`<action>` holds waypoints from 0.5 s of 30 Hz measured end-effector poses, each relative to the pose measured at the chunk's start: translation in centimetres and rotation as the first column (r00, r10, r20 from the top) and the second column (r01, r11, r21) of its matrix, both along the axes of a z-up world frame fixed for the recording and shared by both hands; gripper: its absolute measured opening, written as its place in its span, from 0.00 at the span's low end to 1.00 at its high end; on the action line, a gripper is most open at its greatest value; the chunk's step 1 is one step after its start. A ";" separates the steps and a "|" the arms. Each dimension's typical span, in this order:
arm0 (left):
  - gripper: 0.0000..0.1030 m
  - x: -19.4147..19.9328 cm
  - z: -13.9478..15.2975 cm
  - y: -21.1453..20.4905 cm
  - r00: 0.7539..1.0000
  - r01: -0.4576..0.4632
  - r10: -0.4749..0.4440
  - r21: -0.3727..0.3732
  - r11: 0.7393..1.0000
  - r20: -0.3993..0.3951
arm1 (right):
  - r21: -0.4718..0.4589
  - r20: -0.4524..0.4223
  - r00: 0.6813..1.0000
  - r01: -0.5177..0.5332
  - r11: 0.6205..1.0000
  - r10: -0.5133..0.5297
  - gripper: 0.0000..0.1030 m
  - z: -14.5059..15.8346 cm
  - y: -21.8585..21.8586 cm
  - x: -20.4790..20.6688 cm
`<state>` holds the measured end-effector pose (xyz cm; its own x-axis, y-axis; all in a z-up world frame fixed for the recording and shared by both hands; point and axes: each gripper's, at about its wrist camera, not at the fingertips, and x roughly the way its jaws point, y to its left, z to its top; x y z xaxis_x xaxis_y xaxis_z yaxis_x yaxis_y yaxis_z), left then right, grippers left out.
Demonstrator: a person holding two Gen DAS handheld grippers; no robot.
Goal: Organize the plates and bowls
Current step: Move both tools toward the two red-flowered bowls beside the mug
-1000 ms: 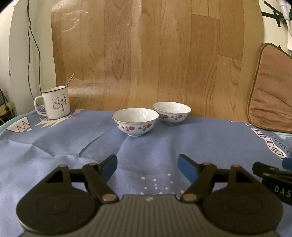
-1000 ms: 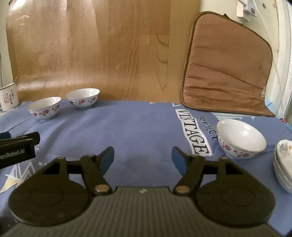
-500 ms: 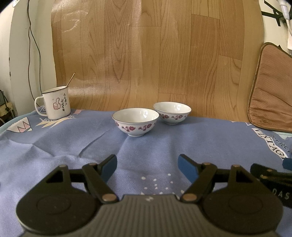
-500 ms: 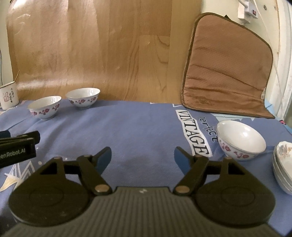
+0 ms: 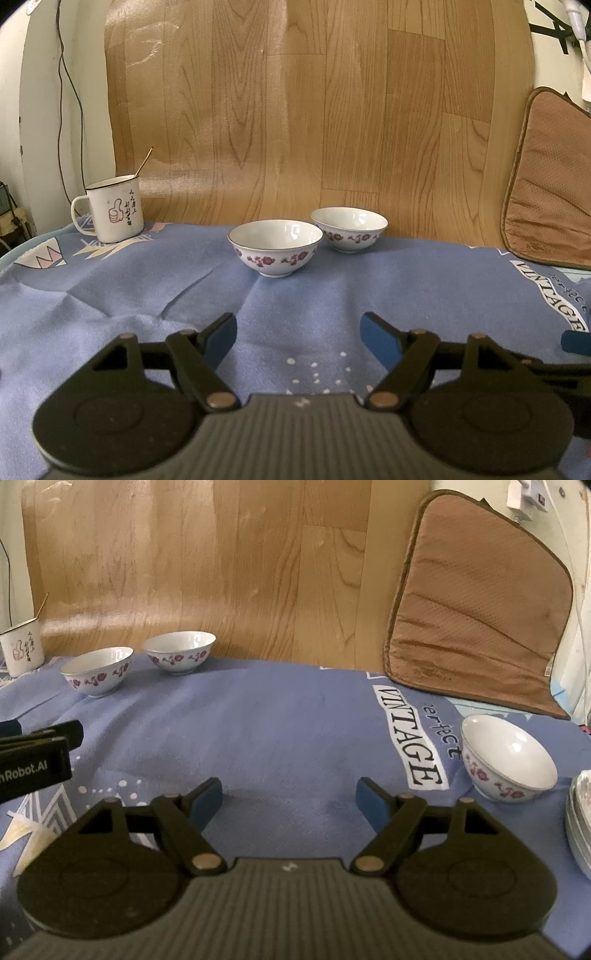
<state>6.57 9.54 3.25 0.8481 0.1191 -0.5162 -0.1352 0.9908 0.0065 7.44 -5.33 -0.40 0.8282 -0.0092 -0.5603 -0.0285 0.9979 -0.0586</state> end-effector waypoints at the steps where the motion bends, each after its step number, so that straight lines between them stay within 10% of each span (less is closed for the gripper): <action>1: 0.74 0.0 0.0 0.0 1.000 0.000 0.000 0.000 1.000 0.000 | -0.003 -0.002 1.000 0.000 1.000 0.000 0.80 0.0 0.0 0.0; 15: 0.74 -0.1 -0.1 -0.1 1.000 -0.002 0.002 0.004 1.000 0.003 | -0.049 -0.003 1.000 0.008 0.999 -0.008 0.85 0.0 0.5 0.1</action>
